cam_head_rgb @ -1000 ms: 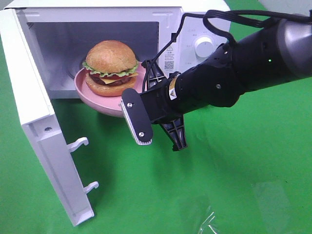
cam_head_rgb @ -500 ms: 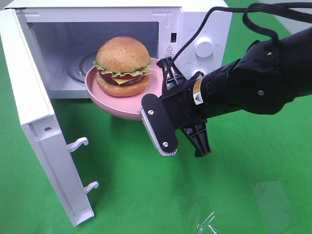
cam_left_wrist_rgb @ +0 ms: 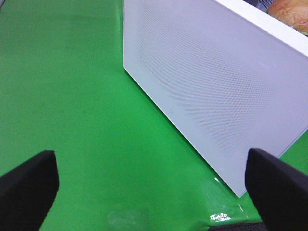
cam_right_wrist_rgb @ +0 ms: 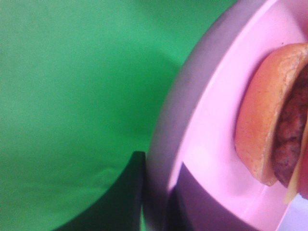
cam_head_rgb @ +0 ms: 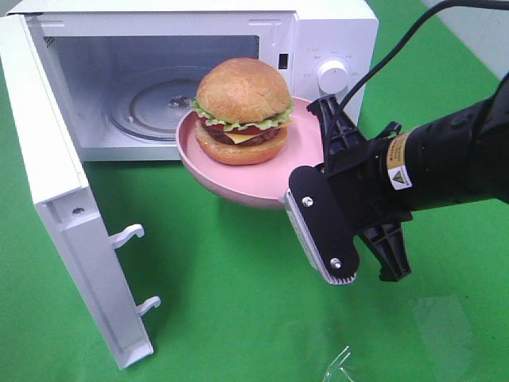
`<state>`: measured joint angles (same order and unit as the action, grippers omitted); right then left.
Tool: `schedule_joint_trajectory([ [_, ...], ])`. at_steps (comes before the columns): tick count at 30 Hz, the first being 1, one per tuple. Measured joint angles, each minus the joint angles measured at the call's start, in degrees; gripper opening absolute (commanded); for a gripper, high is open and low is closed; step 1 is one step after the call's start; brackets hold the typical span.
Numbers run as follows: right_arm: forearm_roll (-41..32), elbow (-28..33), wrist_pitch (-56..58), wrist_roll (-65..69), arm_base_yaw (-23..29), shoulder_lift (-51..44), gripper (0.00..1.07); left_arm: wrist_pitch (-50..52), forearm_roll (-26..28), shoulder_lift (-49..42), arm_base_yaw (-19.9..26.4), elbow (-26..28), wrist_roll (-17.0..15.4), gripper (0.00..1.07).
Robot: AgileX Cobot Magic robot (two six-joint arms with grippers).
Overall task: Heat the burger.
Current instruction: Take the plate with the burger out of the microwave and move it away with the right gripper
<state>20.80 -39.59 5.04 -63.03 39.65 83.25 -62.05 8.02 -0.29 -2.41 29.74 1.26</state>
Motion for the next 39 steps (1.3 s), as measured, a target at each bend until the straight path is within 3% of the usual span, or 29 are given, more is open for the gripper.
schedule_joint_trajectory([
  [20,5.79,9.57,14.90,9.91,0.00,-19.94,0.00,0.00,0.00,0.00,0.00,0.00,0.00,0.98],
  [29,10.89,10.31,23.95,20.86,0.00,-26.41,0.00,0.00,0.00,0.00,0.00,0.00,0.00,0.98],
  [39,19.94,10.31,35.12,47.04,0.00,-26.93,0.00,0.00,0.00,0.00,0.00,0.00,0.00,0.98],
])
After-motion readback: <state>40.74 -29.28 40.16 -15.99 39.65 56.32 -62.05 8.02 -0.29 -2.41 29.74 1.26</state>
